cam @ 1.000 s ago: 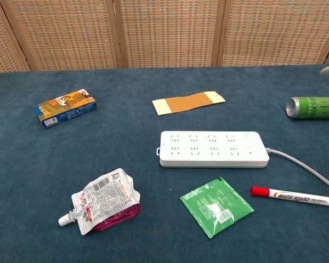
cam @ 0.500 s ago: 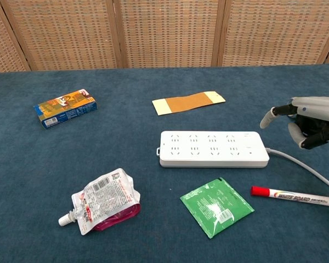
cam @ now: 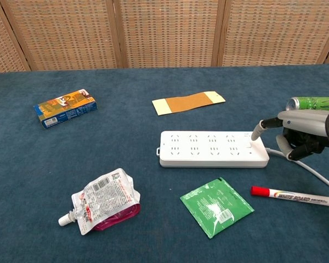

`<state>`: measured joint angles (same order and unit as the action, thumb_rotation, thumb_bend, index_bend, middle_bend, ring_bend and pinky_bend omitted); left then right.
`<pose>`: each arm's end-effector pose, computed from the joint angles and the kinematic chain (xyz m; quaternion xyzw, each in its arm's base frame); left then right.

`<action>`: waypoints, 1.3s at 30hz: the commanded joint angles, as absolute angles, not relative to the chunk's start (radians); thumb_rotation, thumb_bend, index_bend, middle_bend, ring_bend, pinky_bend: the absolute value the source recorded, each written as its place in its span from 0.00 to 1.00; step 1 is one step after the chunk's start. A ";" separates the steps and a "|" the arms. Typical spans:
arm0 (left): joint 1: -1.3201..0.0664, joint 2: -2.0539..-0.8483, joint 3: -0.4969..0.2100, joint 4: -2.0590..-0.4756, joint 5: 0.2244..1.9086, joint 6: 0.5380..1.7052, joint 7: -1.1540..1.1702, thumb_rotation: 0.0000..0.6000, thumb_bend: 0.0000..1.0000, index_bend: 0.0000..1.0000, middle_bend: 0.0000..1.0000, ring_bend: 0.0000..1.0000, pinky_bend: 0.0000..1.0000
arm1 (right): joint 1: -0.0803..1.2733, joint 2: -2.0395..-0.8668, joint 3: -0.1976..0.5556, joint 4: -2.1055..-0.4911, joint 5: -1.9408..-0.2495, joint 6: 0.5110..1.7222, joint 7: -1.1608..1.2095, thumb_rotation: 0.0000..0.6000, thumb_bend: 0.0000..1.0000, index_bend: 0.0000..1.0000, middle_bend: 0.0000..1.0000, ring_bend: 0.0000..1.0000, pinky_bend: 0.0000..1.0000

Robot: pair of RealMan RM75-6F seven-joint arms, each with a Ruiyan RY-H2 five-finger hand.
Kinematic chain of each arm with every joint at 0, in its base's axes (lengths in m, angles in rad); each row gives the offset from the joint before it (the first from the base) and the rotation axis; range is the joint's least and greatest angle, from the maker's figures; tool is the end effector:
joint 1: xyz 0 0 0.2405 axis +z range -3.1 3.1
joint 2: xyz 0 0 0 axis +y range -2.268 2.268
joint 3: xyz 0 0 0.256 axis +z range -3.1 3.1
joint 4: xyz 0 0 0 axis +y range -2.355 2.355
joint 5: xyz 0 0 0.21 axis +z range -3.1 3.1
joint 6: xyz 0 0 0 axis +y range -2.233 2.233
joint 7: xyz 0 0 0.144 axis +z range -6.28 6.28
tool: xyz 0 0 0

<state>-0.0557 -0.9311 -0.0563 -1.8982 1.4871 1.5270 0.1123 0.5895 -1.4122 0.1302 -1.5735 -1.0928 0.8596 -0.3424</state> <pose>-0.2692 0.1701 0.1979 -0.5839 -0.3802 -0.3892 0.6025 -0.2132 -0.3057 0.0034 0.7452 -0.4407 0.2839 0.4122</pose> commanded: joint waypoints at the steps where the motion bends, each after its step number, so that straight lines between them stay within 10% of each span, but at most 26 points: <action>1: -0.056 -0.931 -0.056 -1.898 1.486 1.525 0.113 1.00 0.00 0.00 0.00 0.00 0.00 | 0.598 -1.421 0.129 -1.570 -1.076 0.865 -0.352 1.00 0.88 0.23 0.91 1.00 1.00; 27: -0.058 -0.933 -0.055 -1.900 1.484 1.525 0.119 1.00 0.00 0.00 0.00 0.00 0.00 | 0.644 -1.443 0.053 -1.583 -1.005 0.856 -0.449 1.00 0.88 0.30 0.91 1.00 1.00; 39: -0.056 -0.930 -0.055 -1.900 1.486 1.529 0.109 1.00 0.00 0.00 0.00 0.00 0.00 | 0.582 -1.464 0.153 -1.545 -1.321 1.176 -0.181 1.00 0.87 0.30 0.91 1.00 1.00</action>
